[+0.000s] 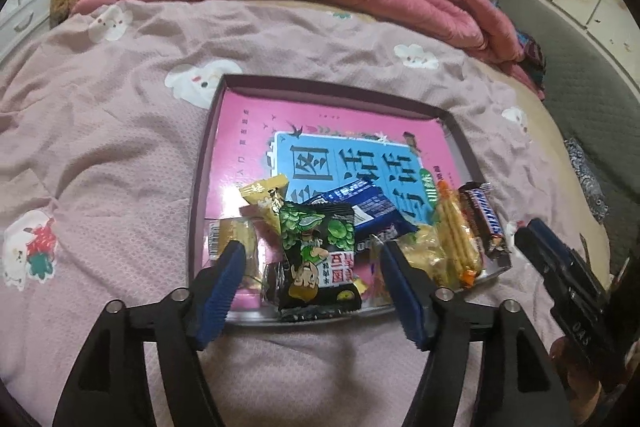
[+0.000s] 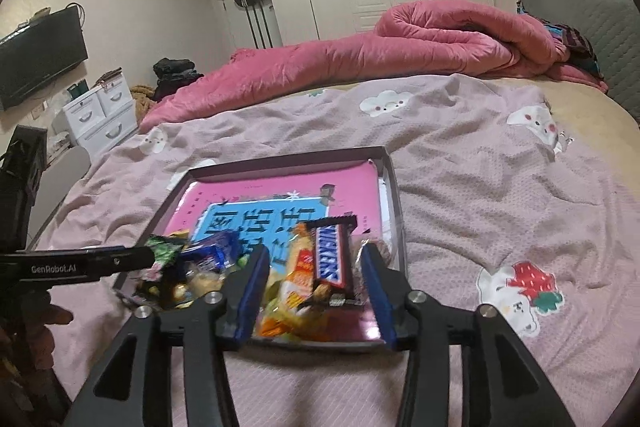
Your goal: Organize snacks
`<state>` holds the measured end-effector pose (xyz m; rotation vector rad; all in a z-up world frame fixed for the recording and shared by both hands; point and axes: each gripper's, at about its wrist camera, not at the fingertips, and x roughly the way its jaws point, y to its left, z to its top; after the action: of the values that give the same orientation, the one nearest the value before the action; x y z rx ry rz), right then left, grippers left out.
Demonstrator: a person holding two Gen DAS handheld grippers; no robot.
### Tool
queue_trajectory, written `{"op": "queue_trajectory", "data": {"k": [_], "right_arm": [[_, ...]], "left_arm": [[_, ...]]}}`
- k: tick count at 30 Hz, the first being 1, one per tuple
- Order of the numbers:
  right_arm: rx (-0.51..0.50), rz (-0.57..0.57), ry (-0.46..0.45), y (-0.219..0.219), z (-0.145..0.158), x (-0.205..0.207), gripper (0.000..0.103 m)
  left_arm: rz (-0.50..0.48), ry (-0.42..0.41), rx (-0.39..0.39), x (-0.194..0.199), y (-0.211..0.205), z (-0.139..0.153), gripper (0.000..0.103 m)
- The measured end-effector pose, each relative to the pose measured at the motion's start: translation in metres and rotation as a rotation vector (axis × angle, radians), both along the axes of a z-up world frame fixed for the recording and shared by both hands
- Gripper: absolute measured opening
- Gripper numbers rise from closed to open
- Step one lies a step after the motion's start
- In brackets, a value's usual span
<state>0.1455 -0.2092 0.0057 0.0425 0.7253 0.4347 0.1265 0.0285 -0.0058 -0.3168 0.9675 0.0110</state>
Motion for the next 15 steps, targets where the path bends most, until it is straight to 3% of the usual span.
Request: {"op": "queue_trajectory", "data": {"k": [8,15], "right_arm": [[-0.037,0.006,0.002,0.008,0.012,-0.037,0.066],[-0.158,-0.008,-0.021,0.025,0.017,-0.073,0.075]], "left_arm": [[-0.012,-0.017,0.026,-0.033,-0.010,0.008,0.078],[0.007,0.001,0.042,-0.061,-0.019,0.002,0.079]]}}
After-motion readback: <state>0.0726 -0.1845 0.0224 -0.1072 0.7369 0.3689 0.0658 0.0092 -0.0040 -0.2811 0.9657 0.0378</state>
